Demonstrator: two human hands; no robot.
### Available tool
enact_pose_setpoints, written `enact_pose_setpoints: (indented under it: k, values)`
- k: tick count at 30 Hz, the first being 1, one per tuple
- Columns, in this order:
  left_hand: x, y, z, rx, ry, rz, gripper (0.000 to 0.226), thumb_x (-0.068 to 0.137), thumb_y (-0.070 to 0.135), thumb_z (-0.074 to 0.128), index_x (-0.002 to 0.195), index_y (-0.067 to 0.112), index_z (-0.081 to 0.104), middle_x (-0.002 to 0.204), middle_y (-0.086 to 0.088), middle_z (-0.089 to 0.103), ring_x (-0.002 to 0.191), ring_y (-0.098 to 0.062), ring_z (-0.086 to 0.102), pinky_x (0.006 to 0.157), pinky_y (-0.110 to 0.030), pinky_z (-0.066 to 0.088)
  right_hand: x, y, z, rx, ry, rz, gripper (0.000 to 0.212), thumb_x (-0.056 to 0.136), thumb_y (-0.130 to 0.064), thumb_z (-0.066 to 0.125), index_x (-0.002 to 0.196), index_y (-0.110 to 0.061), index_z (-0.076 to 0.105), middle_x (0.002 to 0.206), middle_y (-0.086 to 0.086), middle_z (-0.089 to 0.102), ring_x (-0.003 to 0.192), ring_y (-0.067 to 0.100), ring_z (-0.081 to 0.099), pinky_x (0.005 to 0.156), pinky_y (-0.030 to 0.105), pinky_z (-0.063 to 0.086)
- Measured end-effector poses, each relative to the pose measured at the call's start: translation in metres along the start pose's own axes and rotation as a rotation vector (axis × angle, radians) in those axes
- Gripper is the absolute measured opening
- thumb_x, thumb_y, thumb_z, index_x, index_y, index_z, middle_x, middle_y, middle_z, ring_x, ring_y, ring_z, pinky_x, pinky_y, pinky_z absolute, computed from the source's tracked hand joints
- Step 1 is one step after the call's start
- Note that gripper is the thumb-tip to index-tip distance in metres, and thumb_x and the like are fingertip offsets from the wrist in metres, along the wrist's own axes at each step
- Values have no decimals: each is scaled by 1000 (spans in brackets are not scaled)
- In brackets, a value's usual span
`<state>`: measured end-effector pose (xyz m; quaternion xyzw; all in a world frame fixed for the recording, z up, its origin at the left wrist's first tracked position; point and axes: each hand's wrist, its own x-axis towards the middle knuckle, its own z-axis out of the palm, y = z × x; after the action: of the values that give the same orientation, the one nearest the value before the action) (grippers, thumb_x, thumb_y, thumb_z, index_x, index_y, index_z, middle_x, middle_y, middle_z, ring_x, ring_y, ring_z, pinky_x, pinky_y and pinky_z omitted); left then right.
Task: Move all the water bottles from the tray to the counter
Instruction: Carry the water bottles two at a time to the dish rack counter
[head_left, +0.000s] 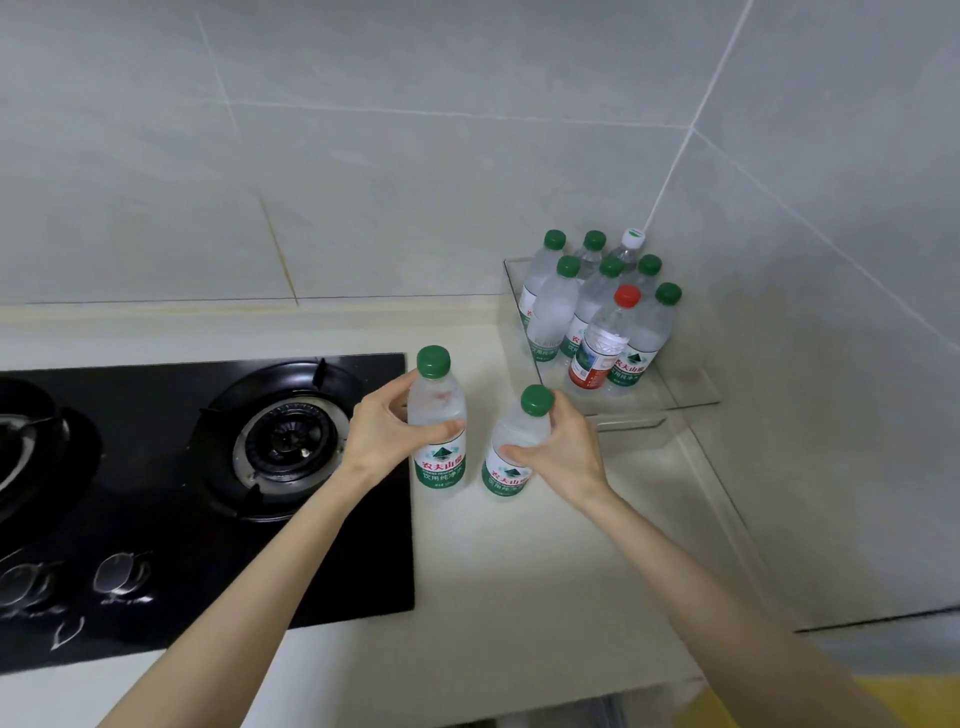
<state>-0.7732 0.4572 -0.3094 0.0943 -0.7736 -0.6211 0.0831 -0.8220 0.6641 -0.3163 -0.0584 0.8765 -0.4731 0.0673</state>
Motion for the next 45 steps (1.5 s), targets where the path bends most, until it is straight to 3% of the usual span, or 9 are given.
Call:
enact_pose_setpoints:
  k: [3,9,16,21,28,32,35,39,45]
  values:
    - [-19,9,-5,24,42,6,46,56,28,85,99,33,69,96,6,74,92,-14,70,87,-40,56,-10,4,-9,135,-12,18,64,42,-29,85,99,-30,56,97,-8,71,94,15,68,89,45,54]
    - [-77,34,-8,55,190,-5,50,53,38,84,101,33,70,92,11,75,88,-9,71,84,-35,57,-41,-15,-34,337,-46,-111,62,54,-3,88,104,-22,57,101,-1,71,94,15,69,87,38,56]
    - [-169,69,-9,86,400,-20,45,60,39,85,102,35,70,93,11,75,93,-9,70,86,-40,57,-89,-61,-58,389,-183,-321,65,54,-12,91,99,-40,53,95,-12,69,85,-1,66,67,10,49]
    - [-239,88,-25,109,569,-57,42,63,36,86,102,36,70,93,11,75,94,-10,69,85,-42,57,-126,-97,-47,354,-349,-464,65,51,-27,93,101,-43,55,102,-7,71,93,9,67,75,21,54]
    - [-358,99,-67,122,871,-100,45,61,31,88,101,39,70,93,14,75,93,-6,69,79,-32,58,-204,-150,11,309,-636,-675,62,49,-31,92,98,-43,55,100,-21,67,94,0,65,78,21,51]
    - [-439,94,-103,127,1038,-146,56,49,48,84,102,43,68,93,14,75,90,-3,70,78,-30,58,-264,-178,57,287,-813,-758,63,51,-31,92,101,-42,55,99,-12,71,94,2,66,75,24,53]
    - [-502,87,-131,123,1156,-179,55,55,39,88,106,34,69,95,10,75,92,-10,70,80,-37,58,-318,-198,98,278,-906,-806,68,49,-39,91,108,-38,56,102,-8,72,97,5,66,81,32,56]
    - [-592,85,-169,129,1295,-197,53,62,22,88,111,27,68,92,8,76,87,-7,71,76,-30,58,-402,-227,155,298,-1020,-856,67,50,-36,92,107,-35,58,101,-10,72,95,2,66,81,30,55]
    - [-729,85,-230,159,1462,-193,50,63,20,87,105,36,66,90,16,74,86,-1,70,66,-18,55,-541,-267,238,348,-1180,-915,61,52,-32,92,101,-34,58,96,-11,72,92,4,67,77,26,55]
